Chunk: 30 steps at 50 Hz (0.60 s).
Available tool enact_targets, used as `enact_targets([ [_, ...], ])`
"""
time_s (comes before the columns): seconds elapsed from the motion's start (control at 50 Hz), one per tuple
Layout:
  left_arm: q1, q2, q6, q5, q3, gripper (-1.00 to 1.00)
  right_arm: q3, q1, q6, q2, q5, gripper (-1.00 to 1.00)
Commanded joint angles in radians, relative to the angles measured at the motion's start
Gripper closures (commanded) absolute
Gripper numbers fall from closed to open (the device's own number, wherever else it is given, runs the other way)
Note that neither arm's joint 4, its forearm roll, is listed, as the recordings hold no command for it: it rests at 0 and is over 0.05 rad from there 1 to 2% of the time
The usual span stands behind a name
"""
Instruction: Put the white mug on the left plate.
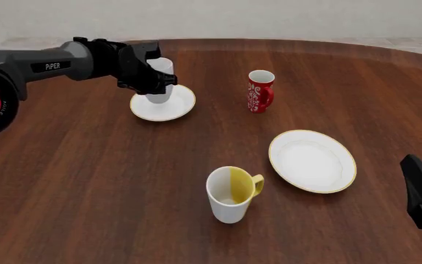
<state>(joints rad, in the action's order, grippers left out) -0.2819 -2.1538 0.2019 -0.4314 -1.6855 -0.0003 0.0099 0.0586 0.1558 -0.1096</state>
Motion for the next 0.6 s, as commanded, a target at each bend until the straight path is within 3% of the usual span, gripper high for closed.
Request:
enact_targets([
  [0.02,0.003,-0.006,-0.015,0.001,-0.007,1.0,0.0,0.0,0.0,0.004,-0.004,-1.0],
  [0.6,-0.007,0.008,0.007,0.029,0.025,1.0,-0.001,0.005,-0.003,0.014,-0.013,-1.0],
])
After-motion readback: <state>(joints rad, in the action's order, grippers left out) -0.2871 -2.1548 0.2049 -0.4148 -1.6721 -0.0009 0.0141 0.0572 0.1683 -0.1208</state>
